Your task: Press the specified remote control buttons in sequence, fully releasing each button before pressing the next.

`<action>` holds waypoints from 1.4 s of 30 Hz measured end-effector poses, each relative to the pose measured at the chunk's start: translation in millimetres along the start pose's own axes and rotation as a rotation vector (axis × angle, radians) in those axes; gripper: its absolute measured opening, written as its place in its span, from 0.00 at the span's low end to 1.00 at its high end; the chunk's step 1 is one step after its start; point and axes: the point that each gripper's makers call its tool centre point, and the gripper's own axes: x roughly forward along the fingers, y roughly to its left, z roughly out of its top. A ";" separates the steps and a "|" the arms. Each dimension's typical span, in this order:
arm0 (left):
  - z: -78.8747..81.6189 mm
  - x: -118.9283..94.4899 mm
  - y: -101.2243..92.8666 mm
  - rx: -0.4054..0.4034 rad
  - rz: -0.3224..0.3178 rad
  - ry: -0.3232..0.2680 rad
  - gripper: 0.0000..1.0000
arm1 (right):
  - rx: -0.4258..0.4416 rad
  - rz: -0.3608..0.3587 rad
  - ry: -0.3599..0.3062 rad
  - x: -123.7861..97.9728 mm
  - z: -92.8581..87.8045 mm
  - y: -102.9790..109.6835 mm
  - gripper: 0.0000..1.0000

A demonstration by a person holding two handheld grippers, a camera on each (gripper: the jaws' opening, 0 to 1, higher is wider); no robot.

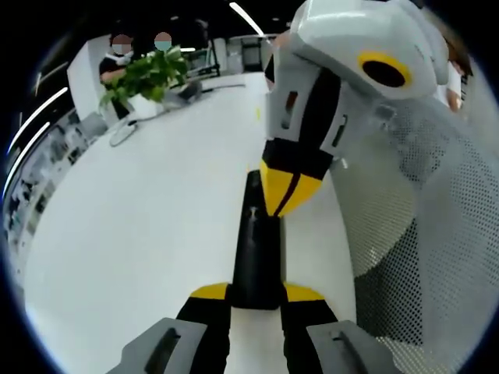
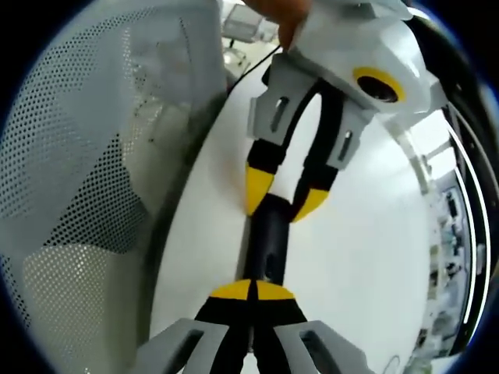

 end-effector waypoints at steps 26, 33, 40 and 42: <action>1.1 -0.4 -1.3 0.014 0.009 0.003 0.23 | 0.080 0.004 -0.064 -7.4 3.4 -1.6 0.00; 0.7 -0.7 -1.1 0.014 0.009 0.003 0.23 | 0.129 0.004 -0.077 -11.1 -0.9 -12.9 0.00; 0.6 -0.8 -0.3 0.013 0.012 0.002 0.23 | 0.170 0.017 -0.099 -9.5 0.7 -18.6 0.00; 0.7 -0.8 -1.0 0.013 0.012 0.002 0.23 | 0.174 0.025 -0.102 -8.0 1.7 -18.6 0.00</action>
